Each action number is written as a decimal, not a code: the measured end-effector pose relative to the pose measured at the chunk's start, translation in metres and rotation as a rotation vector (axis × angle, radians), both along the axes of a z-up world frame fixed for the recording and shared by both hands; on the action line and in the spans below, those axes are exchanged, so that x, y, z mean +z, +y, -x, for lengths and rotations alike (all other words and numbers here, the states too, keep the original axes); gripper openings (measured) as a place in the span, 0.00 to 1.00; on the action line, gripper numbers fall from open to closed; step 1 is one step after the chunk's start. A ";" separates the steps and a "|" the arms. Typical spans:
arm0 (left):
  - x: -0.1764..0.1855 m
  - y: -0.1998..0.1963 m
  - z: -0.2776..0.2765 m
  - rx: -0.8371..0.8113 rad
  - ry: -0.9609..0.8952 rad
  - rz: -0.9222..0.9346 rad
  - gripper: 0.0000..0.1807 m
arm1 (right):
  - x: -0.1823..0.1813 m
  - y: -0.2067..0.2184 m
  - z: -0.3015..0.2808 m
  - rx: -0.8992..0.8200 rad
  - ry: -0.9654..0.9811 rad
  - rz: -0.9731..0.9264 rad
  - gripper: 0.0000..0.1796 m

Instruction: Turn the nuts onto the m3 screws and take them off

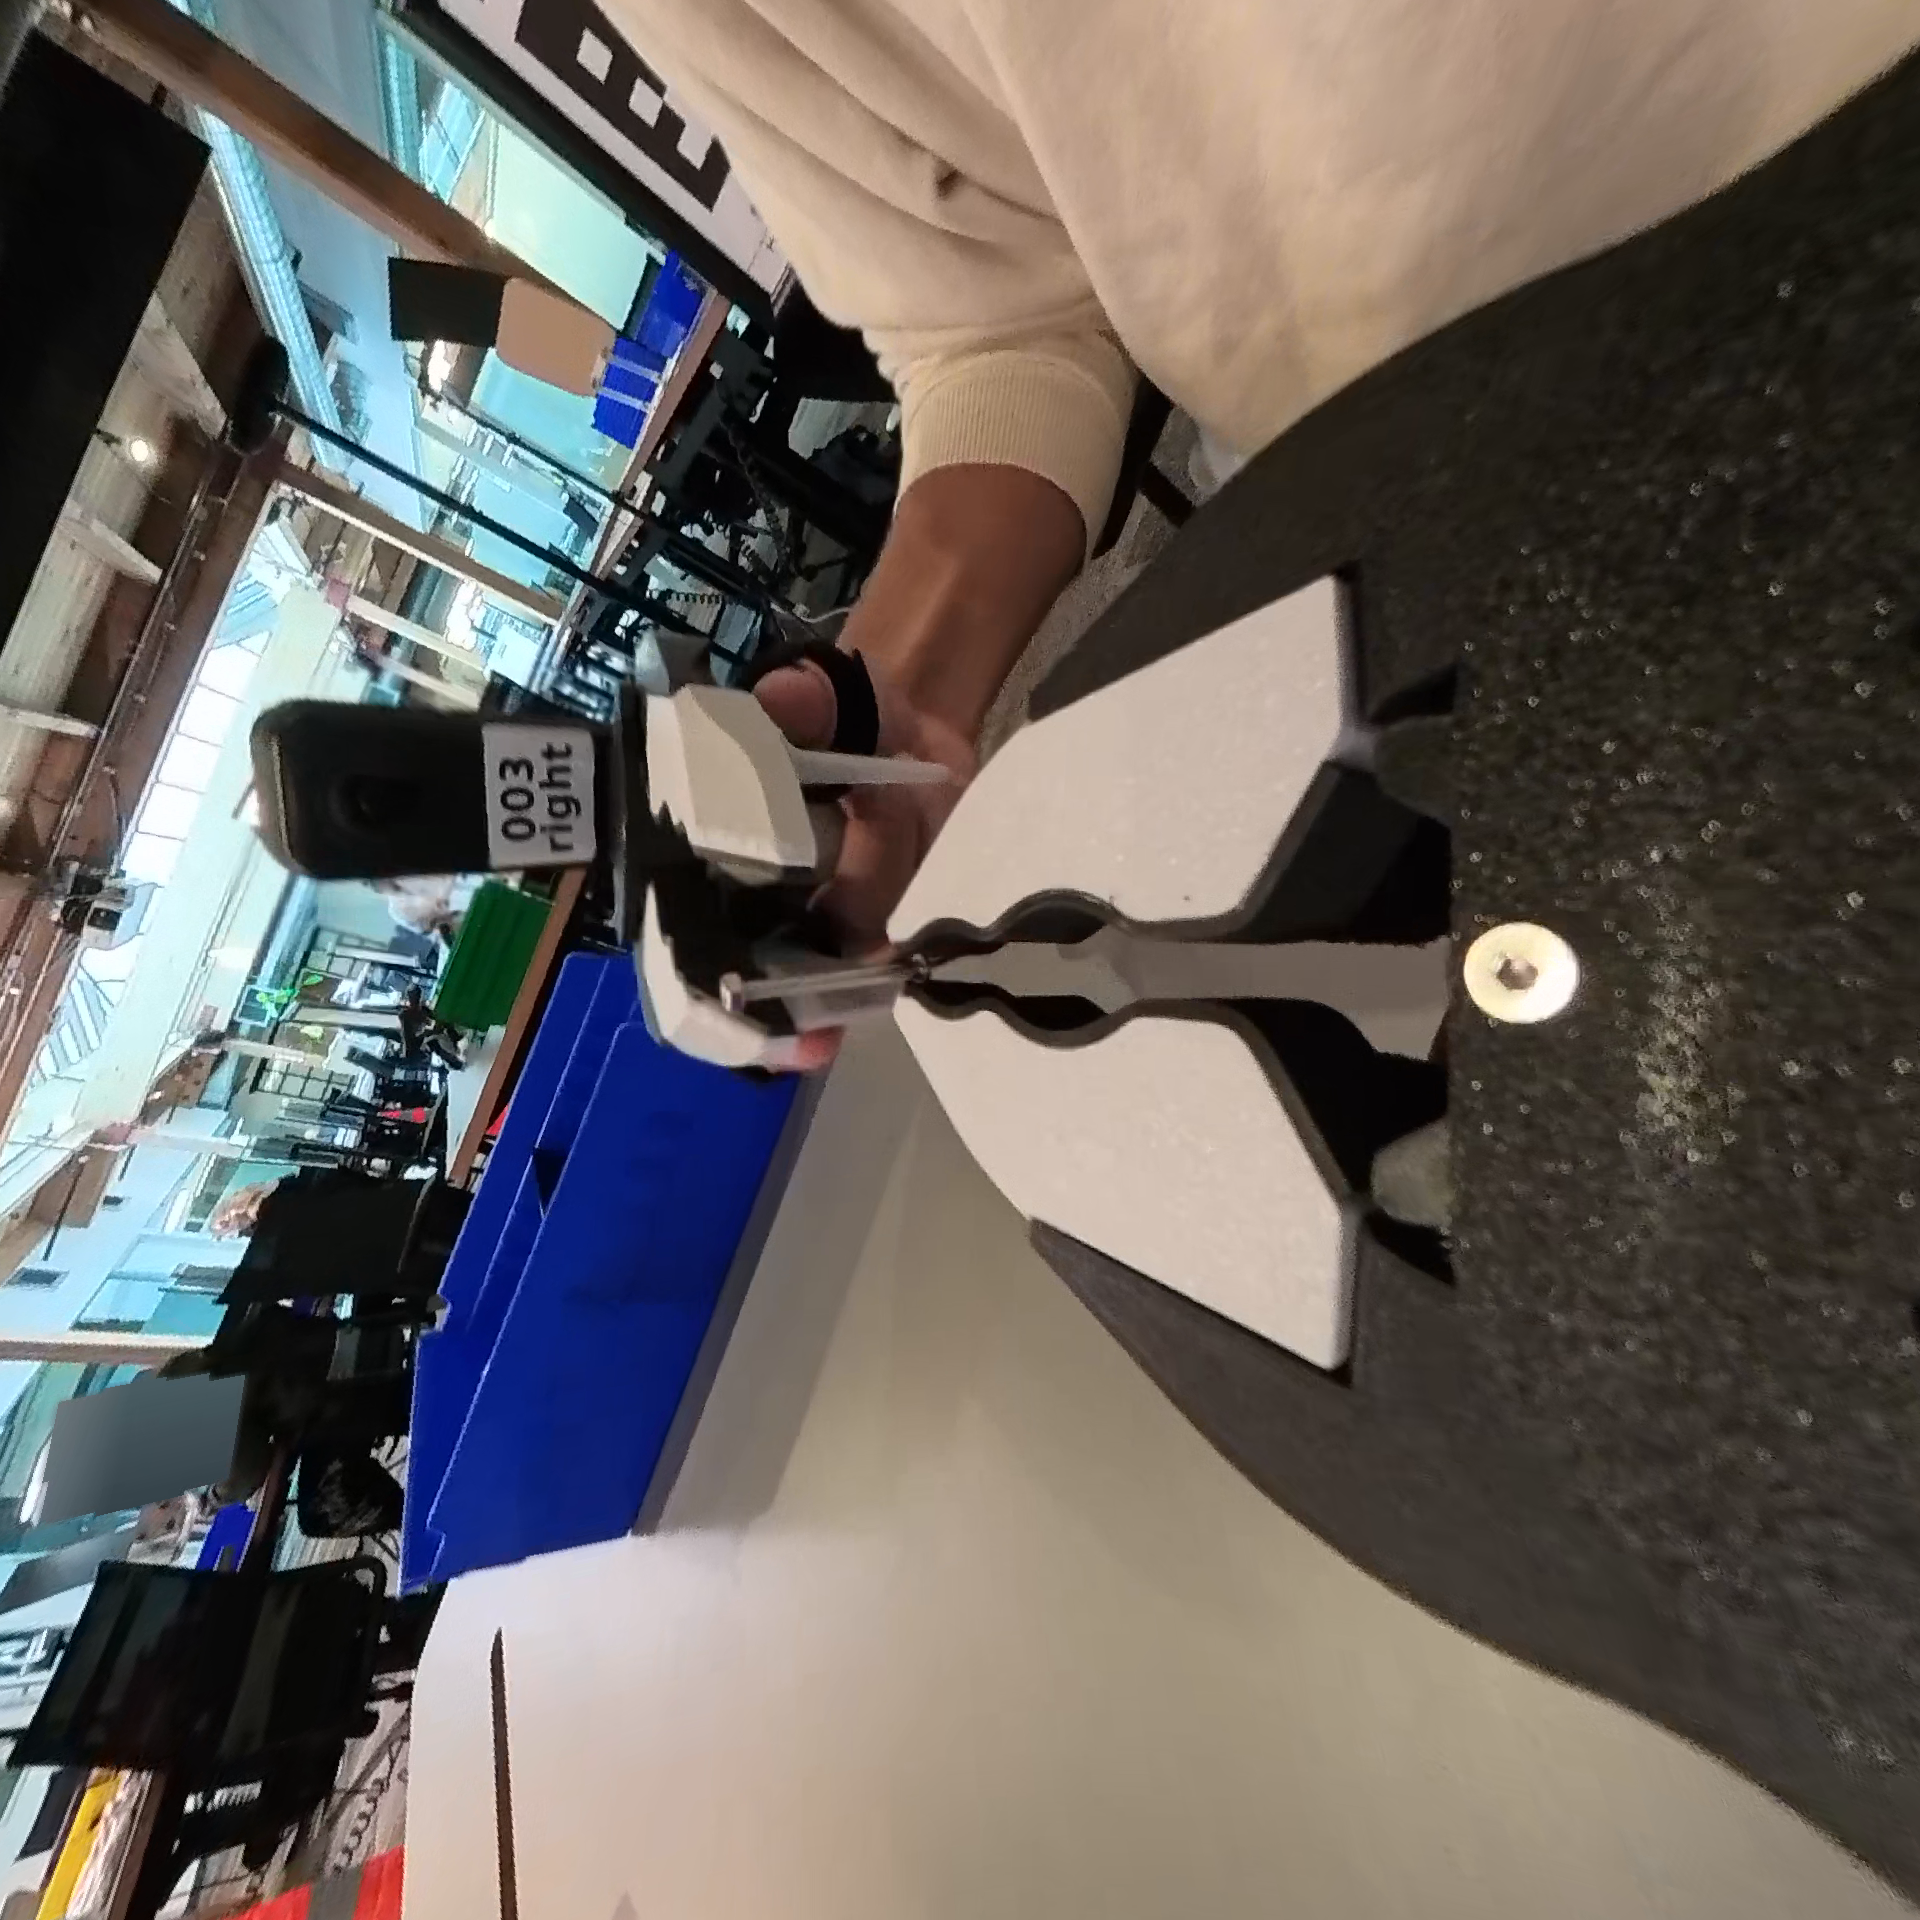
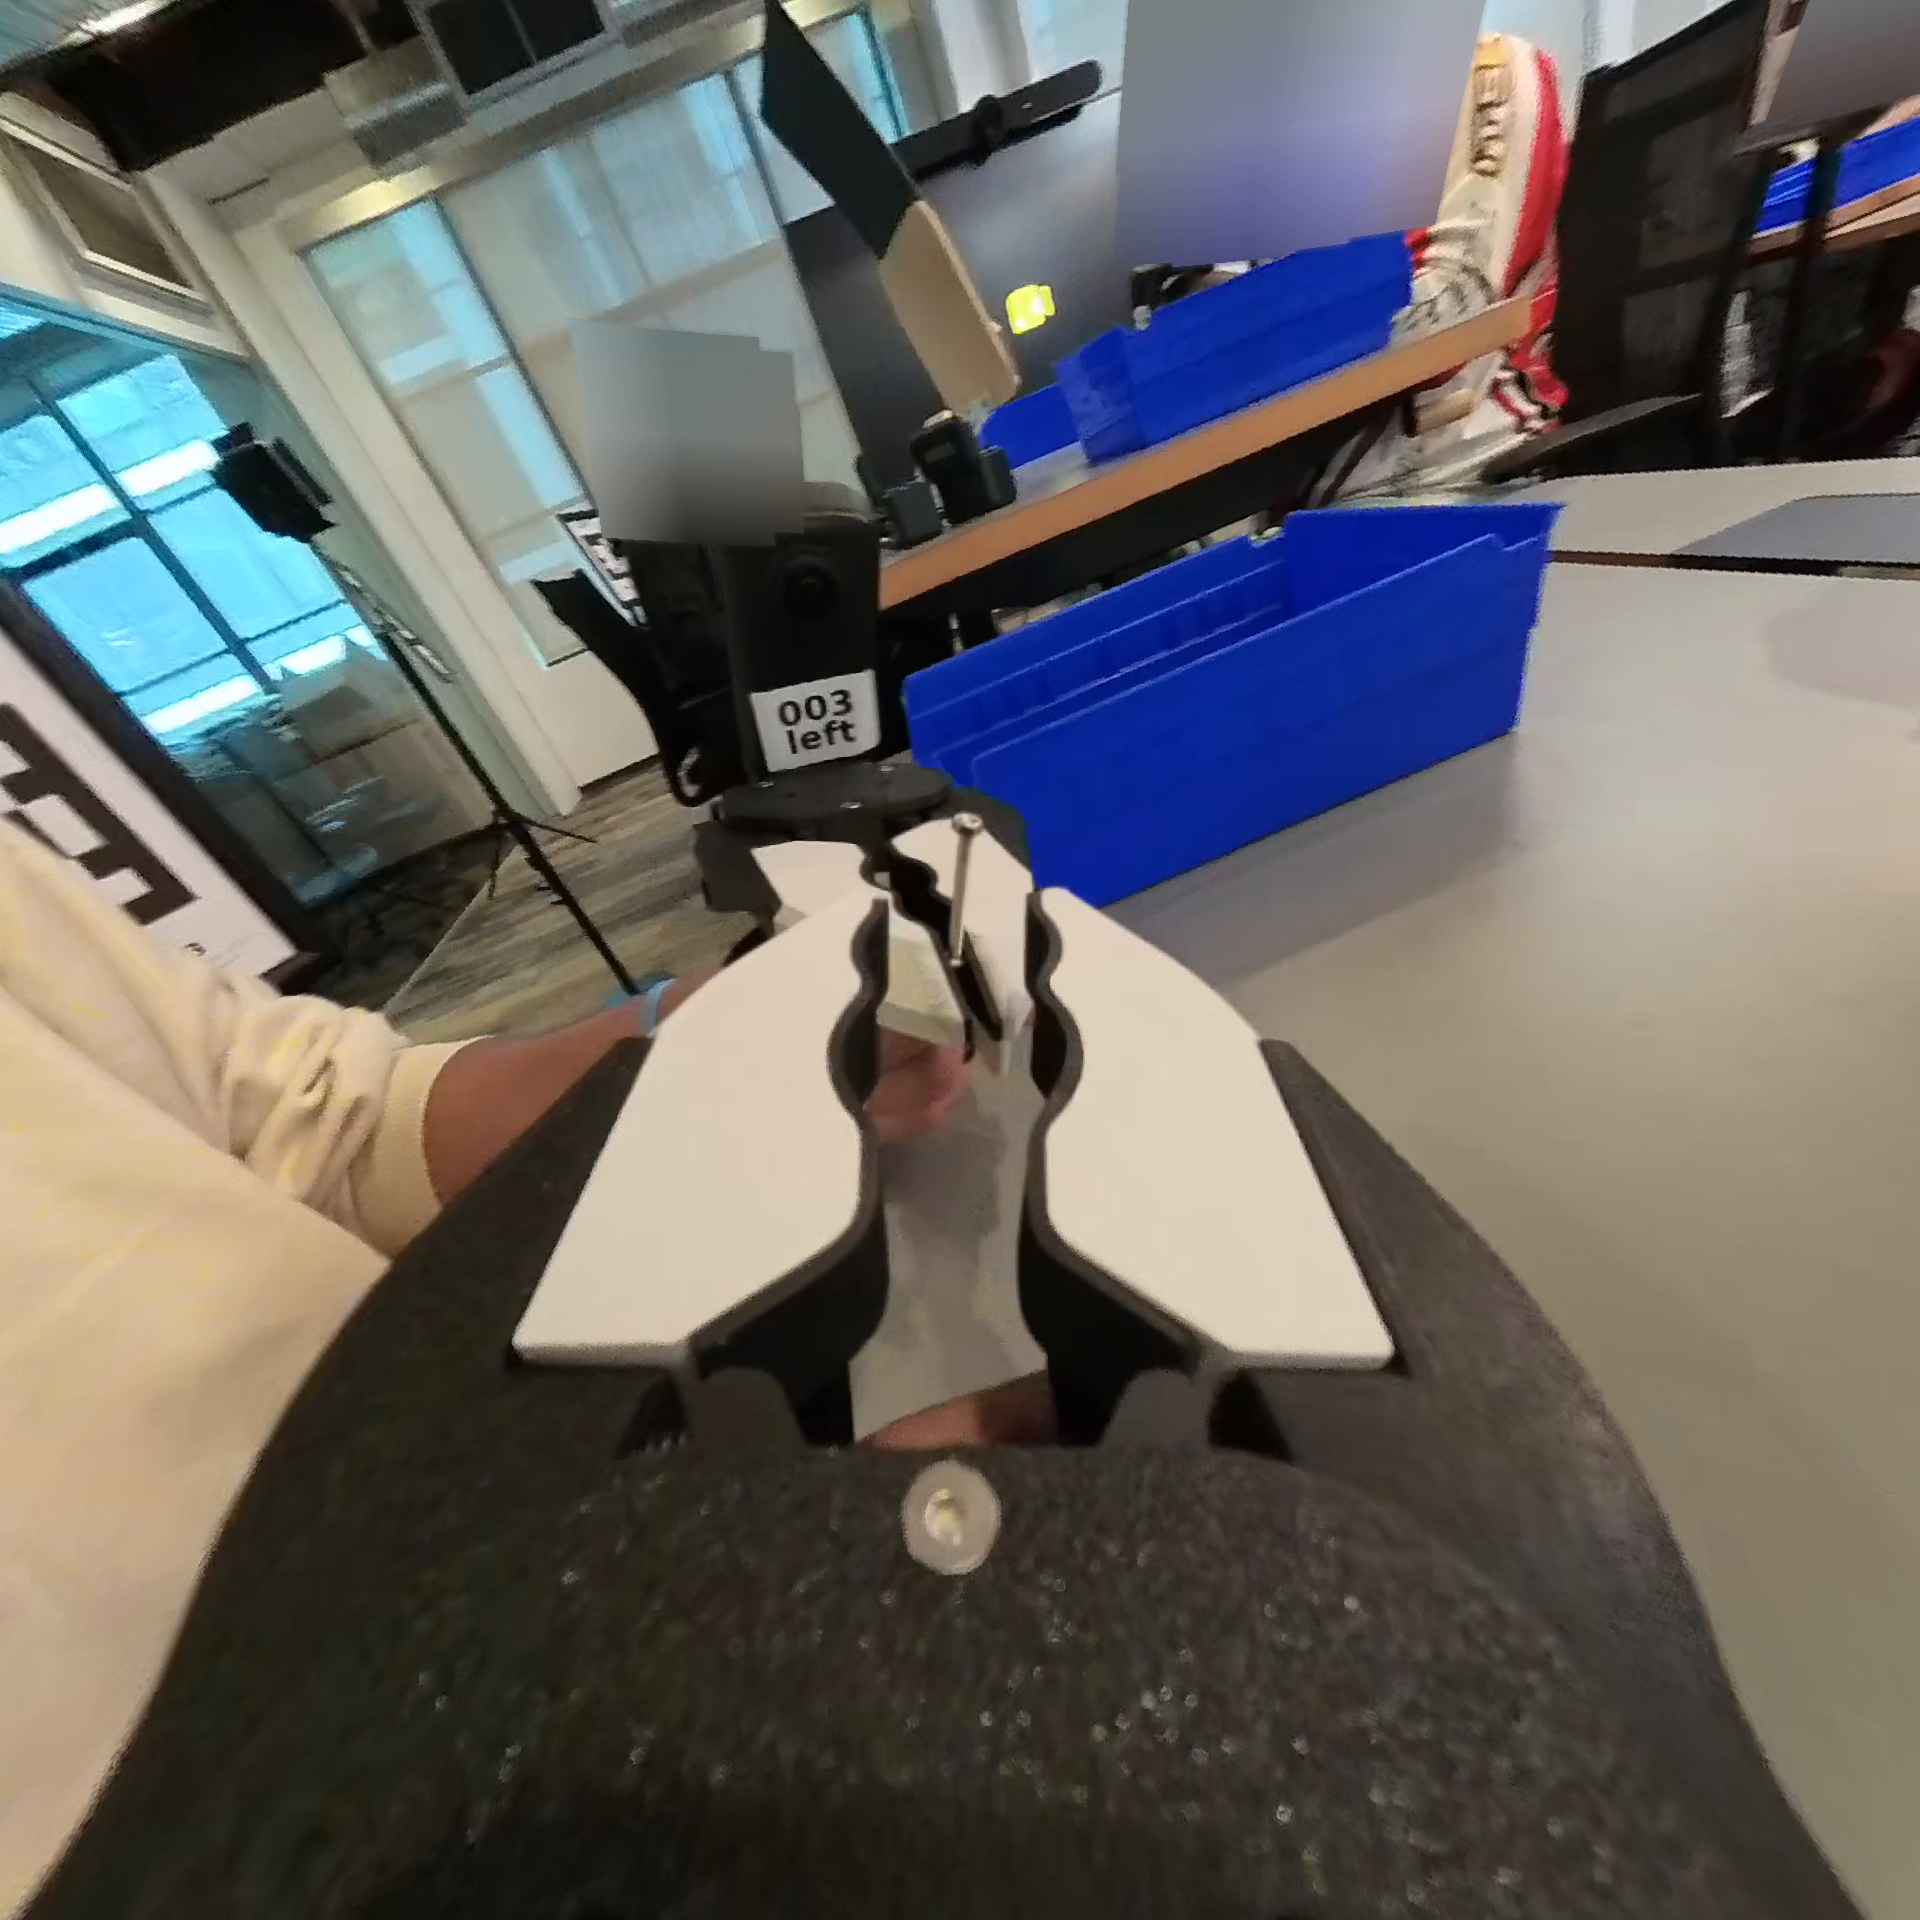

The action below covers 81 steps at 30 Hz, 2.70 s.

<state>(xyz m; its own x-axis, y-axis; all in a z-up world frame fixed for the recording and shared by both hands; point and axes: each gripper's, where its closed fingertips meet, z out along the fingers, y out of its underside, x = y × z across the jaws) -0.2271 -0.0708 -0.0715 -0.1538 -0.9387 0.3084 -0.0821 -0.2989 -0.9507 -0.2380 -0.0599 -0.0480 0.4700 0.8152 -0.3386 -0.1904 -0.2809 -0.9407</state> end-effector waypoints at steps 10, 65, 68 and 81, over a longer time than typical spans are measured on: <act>-0.014 0.009 -0.008 0.098 0.076 -0.074 0.02 | 0.000 0.017 0.003 -0.173 -0.057 0.008 0.03; -0.014 0.053 -0.015 0.378 0.135 -0.257 0.02 | -0.006 0.051 -0.017 -0.510 -0.220 0.041 0.10; -0.011 0.051 -0.019 0.366 0.132 -0.264 0.02 | -0.002 0.053 -0.015 -0.494 -0.218 0.041 0.10; 0.010 0.021 -0.020 0.078 -0.007 -0.042 0.02 | 0.020 0.036 -0.001 -0.114 0.032 0.039 0.03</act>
